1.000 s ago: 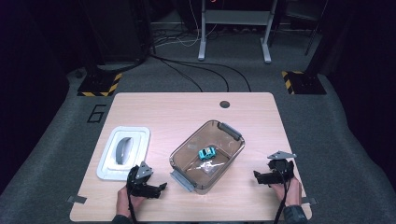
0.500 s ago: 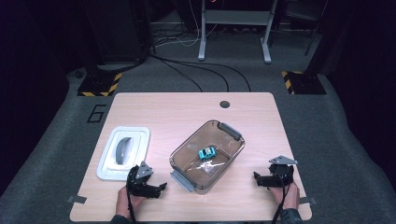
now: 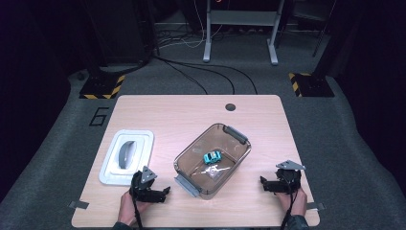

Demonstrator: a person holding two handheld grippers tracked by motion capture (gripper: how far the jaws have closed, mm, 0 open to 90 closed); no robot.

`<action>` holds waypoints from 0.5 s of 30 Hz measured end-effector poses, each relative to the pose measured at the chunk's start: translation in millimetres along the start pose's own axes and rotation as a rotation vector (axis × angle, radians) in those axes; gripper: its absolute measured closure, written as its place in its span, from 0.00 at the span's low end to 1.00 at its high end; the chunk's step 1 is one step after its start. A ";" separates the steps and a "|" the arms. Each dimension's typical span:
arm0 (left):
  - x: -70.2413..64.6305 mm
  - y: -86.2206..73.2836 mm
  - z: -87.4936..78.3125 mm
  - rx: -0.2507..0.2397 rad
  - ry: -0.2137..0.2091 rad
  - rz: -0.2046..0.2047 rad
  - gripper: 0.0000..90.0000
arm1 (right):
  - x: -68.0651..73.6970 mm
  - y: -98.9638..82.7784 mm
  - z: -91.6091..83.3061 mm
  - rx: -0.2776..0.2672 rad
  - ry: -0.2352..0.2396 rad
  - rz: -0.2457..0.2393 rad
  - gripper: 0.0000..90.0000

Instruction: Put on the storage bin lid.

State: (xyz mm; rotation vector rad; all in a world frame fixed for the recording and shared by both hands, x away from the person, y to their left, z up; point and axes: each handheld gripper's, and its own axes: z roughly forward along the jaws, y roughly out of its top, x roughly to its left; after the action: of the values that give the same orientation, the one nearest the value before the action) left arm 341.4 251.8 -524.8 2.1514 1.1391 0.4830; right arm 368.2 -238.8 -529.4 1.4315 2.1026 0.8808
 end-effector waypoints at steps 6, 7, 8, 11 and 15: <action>11.6 4.4 -9.9 -0.031 0.033 -0.069 0.09 | -0.2 0.0 -0.1 0.001 0.005 -0.003 0.00; 15.3 6.8 -13.6 -0.035 0.034 -0.080 0.09 | -0.3 -0.1 -0.2 0.000 0.005 -0.003 0.00; 17.8 8.2 -15.5 -0.041 0.037 -0.085 0.09 | -0.2 -0.1 -0.1 0.000 0.005 -0.003 0.00; 27.5 13.9 -24.1 -0.065 0.040 -0.110 0.08 | -0.2 -0.2 -0.3 -0.002 0.005 -0.003 0.01; 39.1 20.6 -33.1 -0.102 0.047 -0.150 0.07 | 0.0 -0.1 -0.3 -0.003 0.004 0.000 0.01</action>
State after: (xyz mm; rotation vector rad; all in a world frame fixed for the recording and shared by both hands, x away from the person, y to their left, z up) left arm 356.0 288.1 -485.8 1.9599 1.2636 0.5142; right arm 367.9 -239.0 -529.3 1.4292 2.1036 0.8877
